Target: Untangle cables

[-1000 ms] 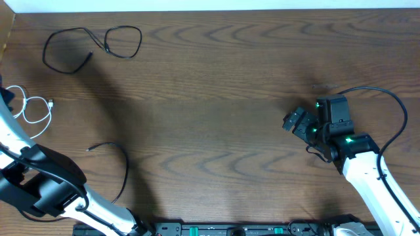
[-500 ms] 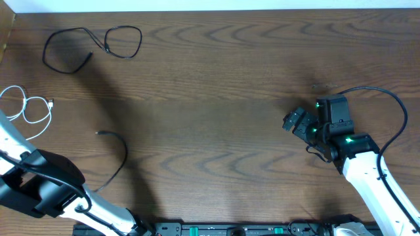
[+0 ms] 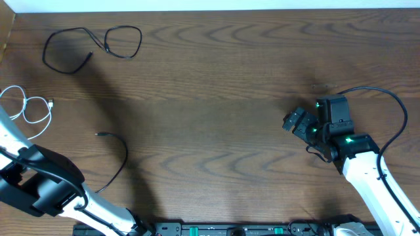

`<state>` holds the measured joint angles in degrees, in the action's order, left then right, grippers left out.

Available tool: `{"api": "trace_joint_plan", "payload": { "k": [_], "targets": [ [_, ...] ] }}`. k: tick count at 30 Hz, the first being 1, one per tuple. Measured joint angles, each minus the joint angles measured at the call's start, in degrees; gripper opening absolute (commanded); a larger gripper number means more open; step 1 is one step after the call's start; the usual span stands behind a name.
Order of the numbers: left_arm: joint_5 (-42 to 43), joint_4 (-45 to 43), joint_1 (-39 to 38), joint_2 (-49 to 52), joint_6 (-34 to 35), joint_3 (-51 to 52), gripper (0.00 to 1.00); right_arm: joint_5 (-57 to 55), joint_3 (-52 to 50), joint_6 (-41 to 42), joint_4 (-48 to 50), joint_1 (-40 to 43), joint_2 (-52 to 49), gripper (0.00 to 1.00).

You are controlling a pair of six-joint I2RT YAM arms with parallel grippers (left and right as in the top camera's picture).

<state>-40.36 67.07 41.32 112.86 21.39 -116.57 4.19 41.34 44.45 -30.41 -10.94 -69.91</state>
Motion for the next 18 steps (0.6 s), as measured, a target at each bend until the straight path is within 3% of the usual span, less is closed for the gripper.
{"api": "trace_joint_plan", "payload": {
  "k": [5,8,16,18],
  "targets": [
    [10.1,4.0,0.0,0.1,4.2,1.9,0.08,0.0,0.0,0.0,0.0,0.0,0.0,0.99],
    [12.3,5.6,0.0,0.1,7.2,2.8,0.17,0.0,0.0,0.0,0.0,0.0,0.0,0.99],
    [14.6,9.9,0.0,0.2,10.2,2.8,0.13,0.0,0.0,0.0,0.0,0.0,0.0,0.99],
    [14.7,11.3,0.0,0.2,10.3,2.8,0.24,0.0,0.0,0.0,0.0,0.0,0.0,0.99]
  ]
}}
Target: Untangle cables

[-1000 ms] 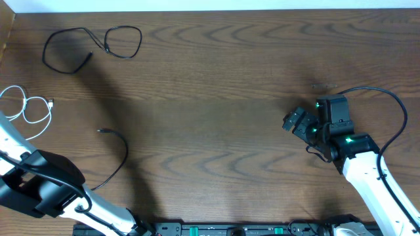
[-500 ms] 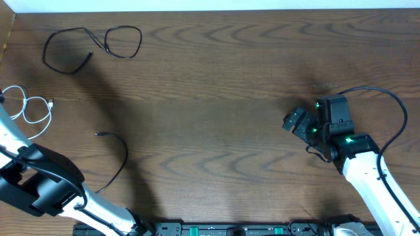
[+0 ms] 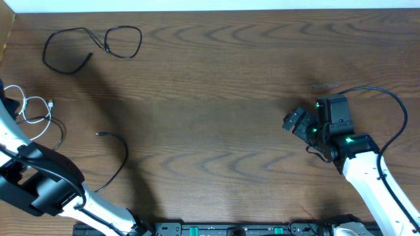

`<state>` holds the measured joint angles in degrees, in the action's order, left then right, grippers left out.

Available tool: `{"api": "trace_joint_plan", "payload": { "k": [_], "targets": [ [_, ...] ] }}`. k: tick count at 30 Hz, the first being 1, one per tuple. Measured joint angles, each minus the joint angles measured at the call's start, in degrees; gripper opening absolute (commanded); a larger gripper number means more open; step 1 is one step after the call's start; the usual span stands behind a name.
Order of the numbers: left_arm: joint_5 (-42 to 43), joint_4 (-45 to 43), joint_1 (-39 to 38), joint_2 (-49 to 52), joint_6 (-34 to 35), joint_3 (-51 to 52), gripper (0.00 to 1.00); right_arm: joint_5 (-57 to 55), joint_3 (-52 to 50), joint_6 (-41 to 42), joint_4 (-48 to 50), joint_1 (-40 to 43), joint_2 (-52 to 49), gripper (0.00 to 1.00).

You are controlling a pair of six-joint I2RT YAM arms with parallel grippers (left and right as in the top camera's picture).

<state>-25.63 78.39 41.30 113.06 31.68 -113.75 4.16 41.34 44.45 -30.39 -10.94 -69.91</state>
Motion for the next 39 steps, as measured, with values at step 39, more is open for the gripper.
{"api": "trace_joint_plan", "payload": {
  "k": [39],
  "targets": [
    [26.8,-45.5,-5.1,0.1,-8.4,33.4,0.62,-0.1,0.0,0.0,0.0,0.0,0.0,0.99]
  ]
}}
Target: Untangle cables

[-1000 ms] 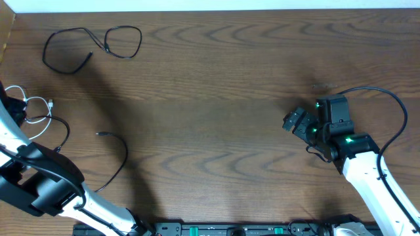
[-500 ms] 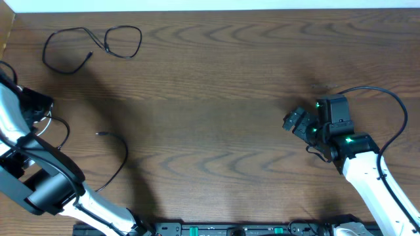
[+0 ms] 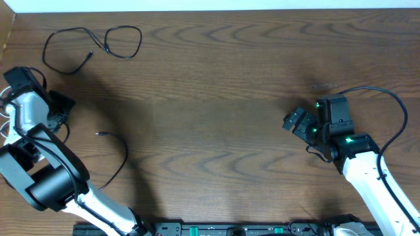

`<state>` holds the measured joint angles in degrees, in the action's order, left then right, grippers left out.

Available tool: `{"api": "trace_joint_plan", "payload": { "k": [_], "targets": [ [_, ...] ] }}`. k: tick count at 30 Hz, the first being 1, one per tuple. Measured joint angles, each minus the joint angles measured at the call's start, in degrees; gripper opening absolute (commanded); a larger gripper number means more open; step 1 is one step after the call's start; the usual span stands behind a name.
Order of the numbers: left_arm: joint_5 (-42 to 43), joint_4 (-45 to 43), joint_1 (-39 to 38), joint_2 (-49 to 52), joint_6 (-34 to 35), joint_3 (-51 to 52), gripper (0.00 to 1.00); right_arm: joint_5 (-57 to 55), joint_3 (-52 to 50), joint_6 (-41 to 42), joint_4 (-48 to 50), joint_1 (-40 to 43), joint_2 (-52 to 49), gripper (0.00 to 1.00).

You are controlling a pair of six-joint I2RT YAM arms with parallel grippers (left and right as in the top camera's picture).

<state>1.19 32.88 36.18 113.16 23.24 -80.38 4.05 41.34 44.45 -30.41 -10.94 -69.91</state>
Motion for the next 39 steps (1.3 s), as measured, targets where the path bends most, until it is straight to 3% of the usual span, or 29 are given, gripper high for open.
{"api": "trace_joint_plan", "payload": {
  "k": [3,10,18,20,25,31,39],
  "targets": [
    [0.0,-0.5,0.0,0.6,0.0,0.6,0.62,0.0,0.0,0.0,0.0,0.0,0.0,0.99],
    [-1.1,-1.3,0.0,2.8,-0.4,1.1,0.52,0.0,0.0,0.0,0.0,0.0,0.0,0.99],
    [-1.8,-1.7,0.0,2.9,-1.3,1.1,0.51,0.0,0.0,0.0,0.0,0.0,0.0,0.99],
    [-2.7,-1.7,0.0,3.2,-1.4,1.1,0.44,0.0,0.0,0.0,0.0,0.0,0.0,0.99],
    [-4.0,-1.6,0.0,4.9,-3.1,1.2,0.40,0.0,0.0,0.0,0.0,0.0,0.0,0.99],
    [-4.3,-1.8,0.0,5.3,-4.3,1.2,0.08,0.0,0.0,0.0,0.0,0.0,0.0,0.99],
    [-4.4,-0.3,0.1,5.3,-5.1,1.0,0.07,0.0,0.0,0.0,0.0,0.0,0.0,0.99]
  ]
}}
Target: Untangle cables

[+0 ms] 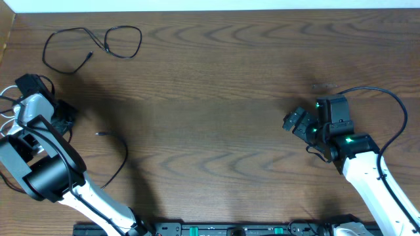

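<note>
A thin black cable [92, 42] lies in two joined loops at the far left of the table. A second black cable [123, 154] curves from a free plug end toward the front edge. Of the white cable [6, 98], only short strands show at the left edge; the rest is under my left arm. My left gripper [64, 113] is low over the table just right of those strands, and its jaws are too dark to read. My right gripper [294, 122] hovers at mid-right, its fingers apart and holding nothing, far from every cable.
The right arm's own black lead [387, 98] arcs over the table behind its wrist. A faint scuff [323, 86] marks the wood above the right gripper. The left arm's body [39, 174] covers the front left corner. The table's left edge [5, 39] is close to the cables.
My left wrist and gripper have shifted a little toward the front and right, still over the white cable. The black cables and the right arm are unchanged.
At first the white cable lay fully exposed at the left edge, with my left gripper out of frame. Then the arm came in from the left. By now its wrist covers most of the white cable. The black cables and right arm stayed put.
</note>
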`<state>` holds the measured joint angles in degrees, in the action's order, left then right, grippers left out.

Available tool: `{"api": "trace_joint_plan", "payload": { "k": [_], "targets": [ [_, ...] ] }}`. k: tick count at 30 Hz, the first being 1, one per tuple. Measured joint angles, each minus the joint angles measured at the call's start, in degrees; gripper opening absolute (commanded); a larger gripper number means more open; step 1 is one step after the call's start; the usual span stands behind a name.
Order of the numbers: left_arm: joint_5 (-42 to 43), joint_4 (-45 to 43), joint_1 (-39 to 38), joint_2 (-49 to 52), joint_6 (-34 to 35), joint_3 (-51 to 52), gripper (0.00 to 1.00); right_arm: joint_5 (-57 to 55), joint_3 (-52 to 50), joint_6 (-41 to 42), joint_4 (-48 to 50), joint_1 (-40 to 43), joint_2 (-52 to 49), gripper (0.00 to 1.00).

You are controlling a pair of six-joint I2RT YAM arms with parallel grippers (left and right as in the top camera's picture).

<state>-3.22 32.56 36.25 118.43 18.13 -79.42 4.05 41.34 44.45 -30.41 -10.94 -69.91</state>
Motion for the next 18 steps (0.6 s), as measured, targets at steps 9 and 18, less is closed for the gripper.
{"api": "trace_joint_plan", "payload": {
  "k": [9,18],
  "targets": [
    [-0.2,1.1,2.3,-9.4,0.0,0.0,0.07,0.0,0.0,0.0,0.0,0.0,0.0,0.99],
    [-0.6,6.5,3.9,-20.5,4.2,-0.3,0.07,0.0,0.0,0.0,0.0,0.0,0.0,0.99]
  ]
}}
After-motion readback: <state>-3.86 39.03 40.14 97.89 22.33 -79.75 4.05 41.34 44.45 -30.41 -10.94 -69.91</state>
